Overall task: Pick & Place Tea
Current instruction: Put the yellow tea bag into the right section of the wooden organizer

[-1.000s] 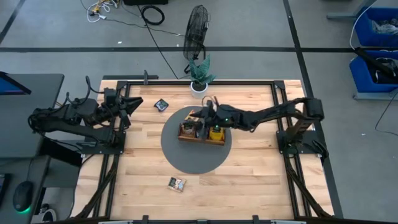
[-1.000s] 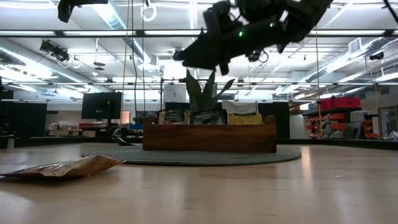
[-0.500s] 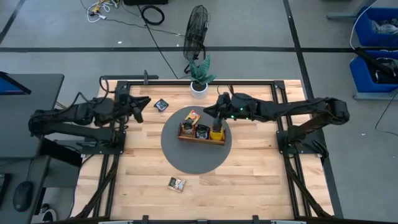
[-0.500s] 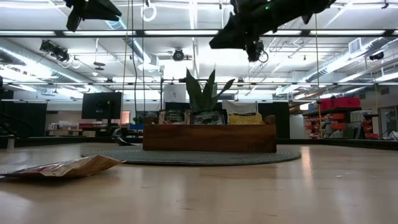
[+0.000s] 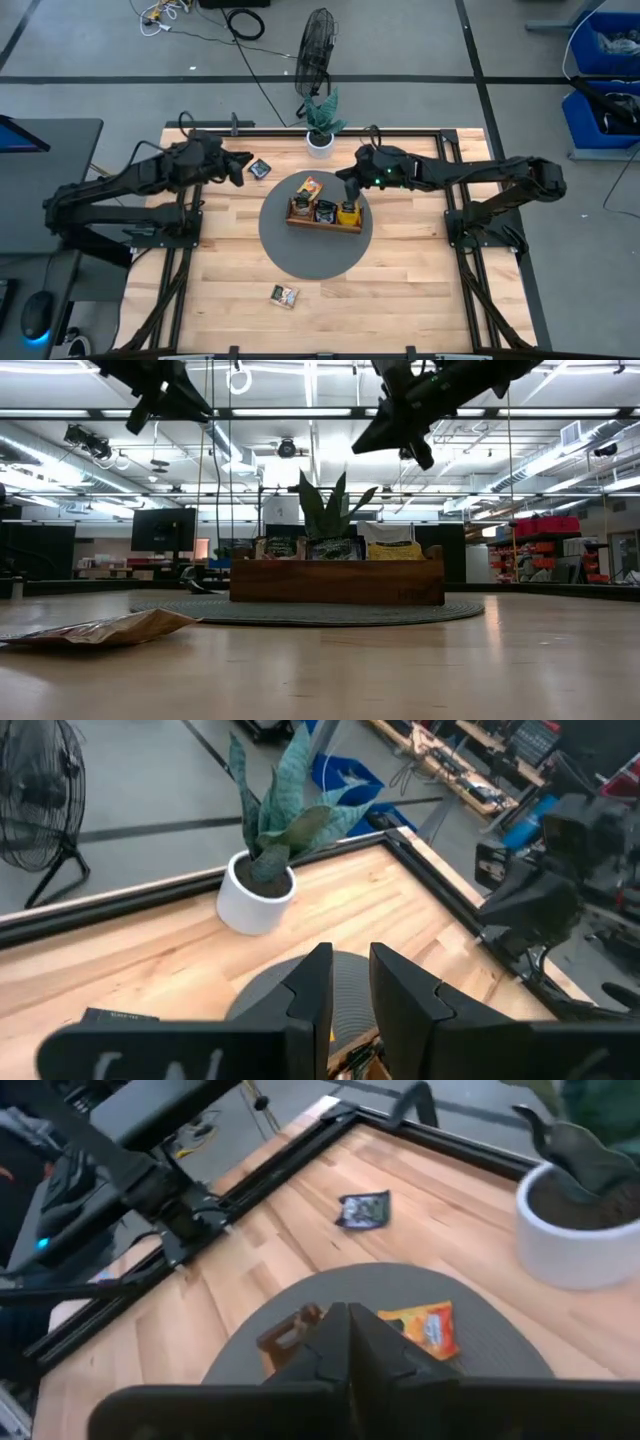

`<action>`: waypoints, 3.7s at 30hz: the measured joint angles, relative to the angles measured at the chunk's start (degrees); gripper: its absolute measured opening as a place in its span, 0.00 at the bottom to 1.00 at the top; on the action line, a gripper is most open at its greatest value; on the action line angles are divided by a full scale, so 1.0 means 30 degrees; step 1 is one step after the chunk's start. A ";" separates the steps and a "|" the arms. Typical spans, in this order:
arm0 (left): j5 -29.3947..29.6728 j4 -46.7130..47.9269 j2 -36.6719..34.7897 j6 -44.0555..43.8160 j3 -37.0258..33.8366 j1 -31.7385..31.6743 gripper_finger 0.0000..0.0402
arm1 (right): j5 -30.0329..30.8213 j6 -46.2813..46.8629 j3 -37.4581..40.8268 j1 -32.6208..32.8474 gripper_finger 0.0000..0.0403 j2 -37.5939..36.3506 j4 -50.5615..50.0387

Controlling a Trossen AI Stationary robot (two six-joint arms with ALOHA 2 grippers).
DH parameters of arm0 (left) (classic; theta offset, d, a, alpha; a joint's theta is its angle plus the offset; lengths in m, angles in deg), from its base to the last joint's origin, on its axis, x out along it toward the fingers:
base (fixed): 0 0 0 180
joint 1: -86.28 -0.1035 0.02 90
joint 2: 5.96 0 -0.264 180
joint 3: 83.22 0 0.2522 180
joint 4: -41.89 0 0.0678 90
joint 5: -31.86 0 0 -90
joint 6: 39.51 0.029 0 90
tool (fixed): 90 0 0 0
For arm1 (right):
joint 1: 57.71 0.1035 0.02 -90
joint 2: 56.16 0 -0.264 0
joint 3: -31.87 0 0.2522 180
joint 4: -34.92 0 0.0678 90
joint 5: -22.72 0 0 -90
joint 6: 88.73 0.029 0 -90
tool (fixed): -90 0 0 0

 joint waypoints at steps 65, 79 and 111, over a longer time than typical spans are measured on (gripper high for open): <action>-1.3198 -0.4938 0.8412 -0.2346 -0.0007 -0.7733 0.18 | -1.0942 1.0951 -0.0670 -0.5527 0.59 1.0511 0.5179; -1.3198 -0.5032 0.8412 -0.2336 -0.0007 -0.7733 0.18 | -1.1066 1.0044 -0.3468 -0.5129 0.55 1.1786 0.0905; -1.3198 -0.5149 0.8405 -0.1770 -0.0007 -0.7733 0.18 | -0.9383 1.1794 -0.3483 -0.4998 0.55 1.2366 0.2164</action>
